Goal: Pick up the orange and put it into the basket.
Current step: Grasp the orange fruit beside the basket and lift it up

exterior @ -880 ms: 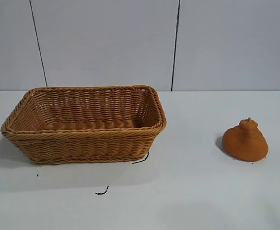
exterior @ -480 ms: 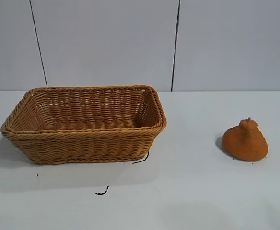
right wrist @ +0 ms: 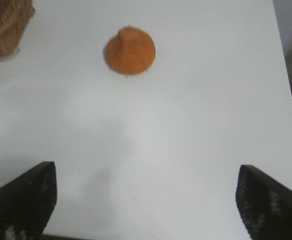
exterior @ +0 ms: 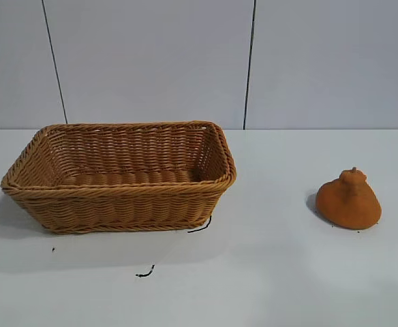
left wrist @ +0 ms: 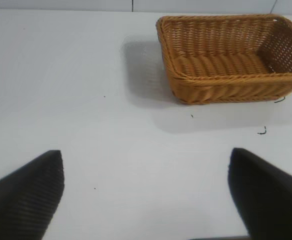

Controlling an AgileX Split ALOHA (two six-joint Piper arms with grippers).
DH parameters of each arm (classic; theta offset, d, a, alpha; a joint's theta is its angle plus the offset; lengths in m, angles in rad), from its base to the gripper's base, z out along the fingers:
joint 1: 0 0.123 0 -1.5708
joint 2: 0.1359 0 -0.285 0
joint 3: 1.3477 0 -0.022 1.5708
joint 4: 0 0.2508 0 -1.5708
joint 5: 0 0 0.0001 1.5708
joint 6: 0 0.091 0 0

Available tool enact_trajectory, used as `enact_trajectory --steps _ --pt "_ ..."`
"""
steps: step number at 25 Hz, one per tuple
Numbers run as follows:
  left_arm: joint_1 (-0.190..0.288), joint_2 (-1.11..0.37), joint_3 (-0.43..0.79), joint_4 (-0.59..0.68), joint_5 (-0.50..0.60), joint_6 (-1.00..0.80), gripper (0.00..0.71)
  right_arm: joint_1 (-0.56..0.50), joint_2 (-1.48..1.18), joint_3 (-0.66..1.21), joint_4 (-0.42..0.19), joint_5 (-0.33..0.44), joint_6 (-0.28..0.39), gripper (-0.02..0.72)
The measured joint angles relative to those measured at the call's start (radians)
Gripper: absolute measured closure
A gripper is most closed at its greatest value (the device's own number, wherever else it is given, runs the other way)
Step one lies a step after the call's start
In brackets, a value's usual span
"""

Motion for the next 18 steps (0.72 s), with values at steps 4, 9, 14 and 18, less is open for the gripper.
enact_trajectory --steps 4,9,14,18 --pt "0.000 0.000 0.000 0.000 0.000 0.000 0.071 0.000 0.253 -0.160 0.006 -0.039 0.002 0.008" --pt "0.000 0.000 0.000 0.000 0.000 0.000 0.071 0.000 0.518 -0.358 0.012 -0.057 -0.004 0.008" --pt "0.000 0.000 0.000 0.000 0.000 0.000 0.071 0.000 0.716 -0.545 0.047 -0.058 -0.014 0.008" --pt "0.000 0.000 0.000 0.000 0.000 0.000 0.071 0.022 0.836 -0.615 0.061 -0.059 -0.014 0.008"
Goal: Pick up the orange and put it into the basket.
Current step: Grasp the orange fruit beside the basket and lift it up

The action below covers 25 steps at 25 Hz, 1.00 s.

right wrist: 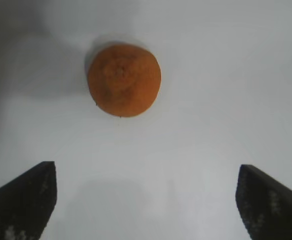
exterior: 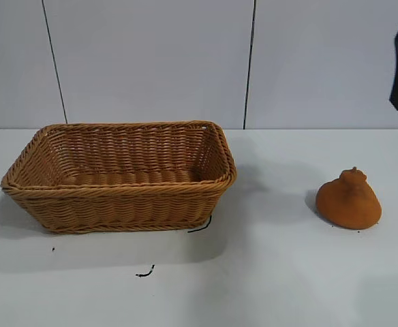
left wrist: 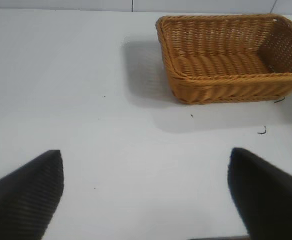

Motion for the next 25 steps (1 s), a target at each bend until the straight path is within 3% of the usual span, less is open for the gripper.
enact_trajectory --steps 5,16,19,22,25 --pt "0.000 0.000 0.000 0.000 0.000 0.000 0.071 0.024 0.138 -0.004 0.000 -0.004 0.000 0.008" --pt "0.000 0.000 0.000 0.000 -0.001 0.000 0.071 0.024 0.370 -0.004 -0.025 -0.140 0.038 0.023" --pt "0.000 0.000 0.000 0.000 -0.001 0.000 0.071 0.024 0.373 -0.004 -0.025 -0.146 0.039 0.155" --pt "0.000 0.000 0.000 0.000 -0.001 0.000 0.071 0.024 0.359 -0.004 -0.025 -0.144 0.039 0.393" --pt "0.000 0.000 0.000 0.000 -0.001 0.000 0.071 0.024 0.319 -0.004 -0.025 -0.131 0.039 0.517"
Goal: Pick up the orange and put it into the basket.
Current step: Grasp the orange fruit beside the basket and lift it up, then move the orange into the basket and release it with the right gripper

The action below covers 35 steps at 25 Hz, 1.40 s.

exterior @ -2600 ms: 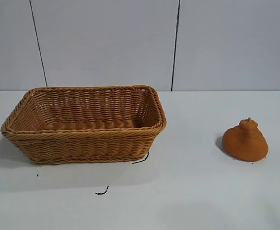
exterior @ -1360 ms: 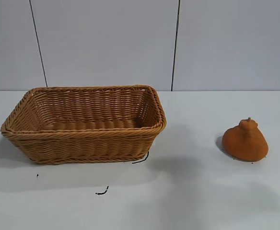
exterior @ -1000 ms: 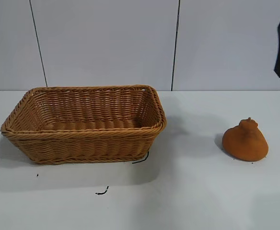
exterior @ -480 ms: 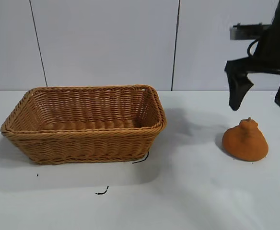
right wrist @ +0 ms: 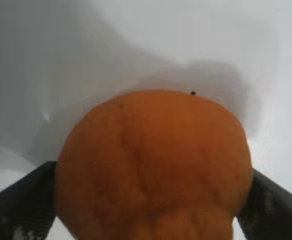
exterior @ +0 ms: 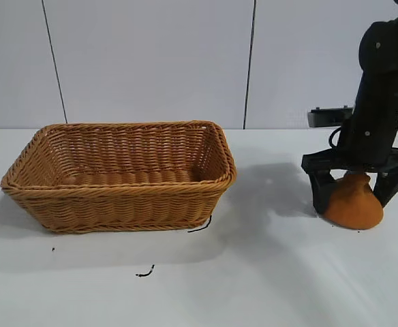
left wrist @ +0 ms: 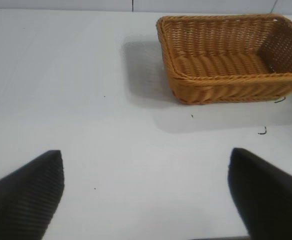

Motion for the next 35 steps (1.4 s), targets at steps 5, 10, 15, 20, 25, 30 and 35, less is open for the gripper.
enact_trajectory --steps 5,10,15,20,25,30,35 --pt "0.000 0.000 0.000 0.000 0.000 0.000 0.071 0.000 -0.117 -0.026 0.000 0.017 -0.008 0.544" --pt "0.000 0.000 0.000 0.000 0.000 0.000 0.071 0.000 -0.186 -0.171 0.000 0.110 -0.008 0.544" --pt "0.000 0.000 0.000 0.000 0.001 0.000 0.071 0.012 -0.189 -0.301 0.000 0.180 -0.008 0.544" --pt "0.000 0.000 0.000 0.000 0.001 0.000 0.071 0.106 -0.189 -0.358 0.000 0.185 -0.008 0.544" --pt "0.000 0.000 0.000 0.000 0.001 0.000 0.071 0.261 -0.184 -0.369 0.000 0.139 -0.008 0.544" --pt "0.000 0.000 0.000 0.000 0.001 0.000 0.071 0.426 -0.123 -0.376 0.008 0.070 -0.002 0.544" --pt "0.000 0.000 0.000 0.000 0.001 0.000 0.071 0.537 -0.017 -0.392 0.012 -0.037 0.006 0.544"
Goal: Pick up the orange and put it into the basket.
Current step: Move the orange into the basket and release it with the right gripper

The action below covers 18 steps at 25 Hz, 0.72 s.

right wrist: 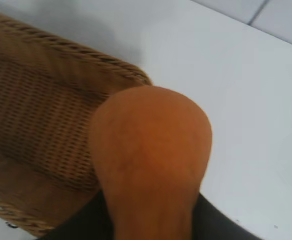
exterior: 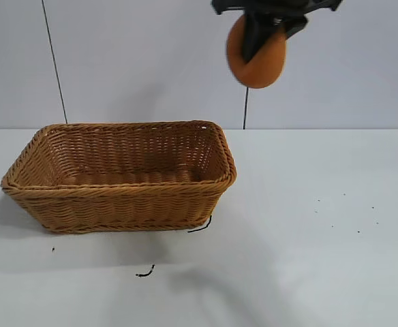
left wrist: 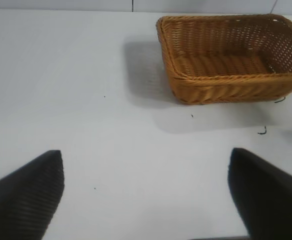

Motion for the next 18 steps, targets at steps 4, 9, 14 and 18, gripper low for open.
enact_trajectory --steps 4,9,14,18 --pt "0.000 0.000 0.000 0.000 0.000 0.000 0.071 0.041 0.097 -0.001 0.002 -0.110 0.004 0.544" --pt "0.000 0.000 0.000 0.000 0.000 0.000 0.071 0.045 0.186 -0.001 0.012 -0.189 0.006 0.476" --pt "0.000 0.000 0.000 0.000 0.000 0.000 0.071 0.045 0.198 -0.002 0.014 -0.185 -0.010 0.197" --pt "0.000 0.000 0.000 0.000 0.000 0.000 0.071 0.045 0.192 -0.023 0.013 -0.140 -0.010 0.104"
